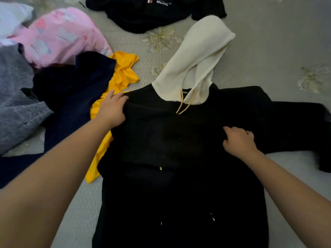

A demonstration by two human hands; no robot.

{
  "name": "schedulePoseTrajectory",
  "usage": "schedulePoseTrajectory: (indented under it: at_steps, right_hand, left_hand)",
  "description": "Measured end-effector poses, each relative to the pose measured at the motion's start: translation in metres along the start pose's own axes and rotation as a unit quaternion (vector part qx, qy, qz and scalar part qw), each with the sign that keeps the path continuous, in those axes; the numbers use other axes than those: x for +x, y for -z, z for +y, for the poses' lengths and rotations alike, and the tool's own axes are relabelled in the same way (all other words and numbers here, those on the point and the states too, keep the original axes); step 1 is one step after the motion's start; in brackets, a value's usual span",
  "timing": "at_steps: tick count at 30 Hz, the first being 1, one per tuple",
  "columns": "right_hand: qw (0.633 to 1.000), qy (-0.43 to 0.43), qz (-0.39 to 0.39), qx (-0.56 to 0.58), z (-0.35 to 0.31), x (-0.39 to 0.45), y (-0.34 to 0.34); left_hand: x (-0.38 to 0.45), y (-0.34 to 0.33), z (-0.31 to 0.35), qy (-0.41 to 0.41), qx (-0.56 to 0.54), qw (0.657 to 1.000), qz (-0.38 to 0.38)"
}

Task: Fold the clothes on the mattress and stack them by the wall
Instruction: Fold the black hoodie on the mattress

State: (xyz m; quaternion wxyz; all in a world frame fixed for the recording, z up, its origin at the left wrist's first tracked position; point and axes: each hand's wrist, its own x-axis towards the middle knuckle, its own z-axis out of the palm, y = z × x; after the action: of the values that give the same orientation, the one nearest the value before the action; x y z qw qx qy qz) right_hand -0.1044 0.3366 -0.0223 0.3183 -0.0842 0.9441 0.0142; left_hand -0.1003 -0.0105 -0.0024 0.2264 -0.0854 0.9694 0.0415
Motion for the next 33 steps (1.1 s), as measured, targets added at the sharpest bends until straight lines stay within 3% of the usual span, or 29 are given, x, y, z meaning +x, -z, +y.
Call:
schedulePoseTrajectory:
  at_steps: [3,6,8,11,16,19,23,26,28,29,31,33]
  right_hand:
    - [0.999,0.015,-0.001,0.035,0.010,0.004,0.005]
    - [0.993,-0.005,0.105,0.047,0.018,-0.001,0.008]
    - [0.983,-0.038,0.176,0.031,0.020,-0.004,0.012]
    - [0.970,-0.042,0.237,0.006,0.017,-0.001,0.017]
    - [0.976,-0.057,0.209,-0.025,0.002,0.024,0.027]
    - [0.971,-0.060,0.231,-0.023,-0.002,0.035,0.022]
    - [0.965,-0.059,0.256,-0.020,-0.006,0.037,0.013]
    - [0.965,-0.021,0.262,0.007,-0.021,0.020,-0.004]
    - [0.965,0.032,0.261,0.011,-0.035,0.006,-0.020]
    - [0.971,0.052,0.235,0.004,-0.042,-0.001,-0.030]
    - [0.990,0.033,0.134,0.004,-0.045,-0.008,-0.045]
    - [0.997,-0.002,0.073,0.018,-0.033,-0.004,-0.053]
  left_hand:
    - [0.019,0.012,-0.003,-0.109,0.020,0.984,-0.137]
    - [0.023,0.028,-0.003,-0.089,-0.043,0.976,-0.196]
    - [0.024,0.035,-0.007,-0.048,0.030,0.980,-0.188]
    - [0.029,0.039,-0.022,-0.008,0.124,0.986,-0.110]
    - [0.036,0.027,-0.033,0.051,0.016,0.998,-0.041]
    - [0.037,0.010,-0.032,0.066,-0.086,0.990,0.085]
    - [0.033,0.001,-0.036,0.120,-0.119,0.957,0.237]
    - [0.003,-0.022,-0.023,-0.001,-0.115,0.957,0.265]
    - [-0.026,-0.049,-0.006,-0.115,-0.093,0.964,0.223]
    - [-0.040,-0.064,0.000,-0.140,-0.074,0.975,0.154]
    - [-0.058,-0.088,-0.001,-0.092,-0.016,0.996,-0.001]
    - [-0.061,-0.107,-0.012,0.000,0.003,0.997,-0.076]
